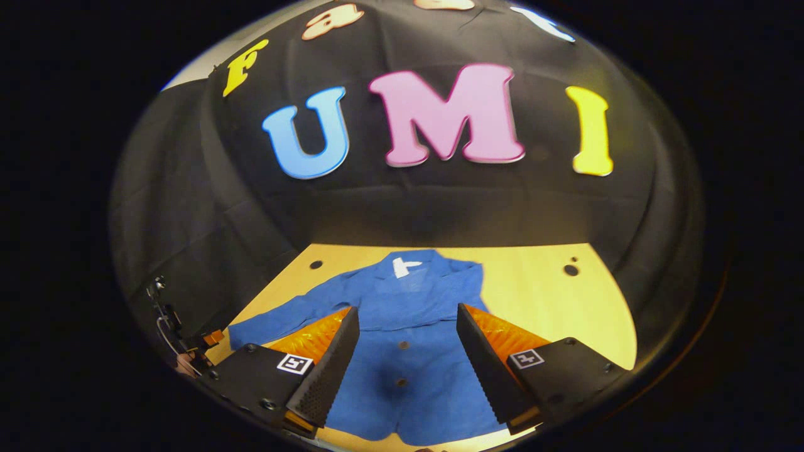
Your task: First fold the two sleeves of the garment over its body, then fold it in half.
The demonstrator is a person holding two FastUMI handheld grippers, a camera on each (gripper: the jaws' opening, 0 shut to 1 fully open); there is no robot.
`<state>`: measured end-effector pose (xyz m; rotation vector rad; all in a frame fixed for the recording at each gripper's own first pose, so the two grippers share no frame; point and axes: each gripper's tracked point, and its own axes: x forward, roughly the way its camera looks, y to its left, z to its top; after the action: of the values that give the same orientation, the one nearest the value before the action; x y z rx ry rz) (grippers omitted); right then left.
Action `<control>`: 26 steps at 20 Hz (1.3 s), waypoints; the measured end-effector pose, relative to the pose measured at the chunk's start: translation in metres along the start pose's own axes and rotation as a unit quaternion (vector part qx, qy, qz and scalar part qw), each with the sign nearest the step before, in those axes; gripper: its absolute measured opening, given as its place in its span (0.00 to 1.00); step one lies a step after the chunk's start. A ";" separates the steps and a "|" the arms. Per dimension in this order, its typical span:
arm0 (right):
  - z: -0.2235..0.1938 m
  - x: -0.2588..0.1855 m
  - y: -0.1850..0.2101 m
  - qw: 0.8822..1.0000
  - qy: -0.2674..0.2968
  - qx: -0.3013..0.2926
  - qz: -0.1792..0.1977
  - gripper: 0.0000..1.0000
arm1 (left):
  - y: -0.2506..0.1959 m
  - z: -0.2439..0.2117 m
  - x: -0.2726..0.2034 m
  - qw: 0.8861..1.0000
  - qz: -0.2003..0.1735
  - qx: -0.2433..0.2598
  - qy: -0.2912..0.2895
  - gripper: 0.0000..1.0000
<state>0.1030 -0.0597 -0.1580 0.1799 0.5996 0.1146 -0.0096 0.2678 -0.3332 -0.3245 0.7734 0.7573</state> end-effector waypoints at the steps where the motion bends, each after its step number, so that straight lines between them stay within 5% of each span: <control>1: 0.010 -0.017 -0.012 1.000 -0.016 0.007 -0.018 0.98 | 0.003 -0.002 0.009 1.000 0.005 0.001 0.011 0.85; 10: 0.059 -0.145 -0.058 0.984 -0.111 -0.005 -0.137 0.97 | 0.011 -0.021 0.046 0.995 0.001 -0.001 0.102 0.85; 15: 0.069 -0.173 -0.049 0.978 -0.141 -0.017 -0.155 0.97 | 0.003 -0.026 0.056 0.991 -0.003 0.068 0.114 0.85; 16: 0.067 -0.173 -0.046 0.978 -0.143 -0.015 -0.151 0.88 | -0.002 -0.024 0.054 0.990 -0.005 0.075 0.123 0.74; 19: 0.059 -0.163 -0.047 0.980 -0.140 0.003 -0.143 0.97 | -0.010 -0.023 0.066 0.989 0.001 0.055 0.136 0.54; 20: 0.058 -0.157 -0.049 0.981 -0.136 0.007 -0.140 0.97 | -0.017 -0.018 0.063 0.990 -0.002 0.047 0.133 0.29; 22: 0.059 -0.148 -0.055 0.982 -0.133 0.007 -0.136 0.87 | -0.020 -0.014 0.062 0.990 -0.014 0.038 0.134 0.08; 23: 0.062 -0.143 -0.059 0.981 -0.136 0.004 -0.136 0.97 | -0.019 -0.016 0.061 0.990 -0.022 0.038 0.132 0.03; 26: 0.066 -0.130 -0.073 0.981 -0.137 0.009 -0.134 0.97 | -0.019 -0.015 0.056 0.989 -0.028 0.019 0.145 0.00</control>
<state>0.0377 -0.1604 -0.0479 0.1276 0.3462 -0.1750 0.0233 0.2749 -0.3844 -0.4256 1.0477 0.6485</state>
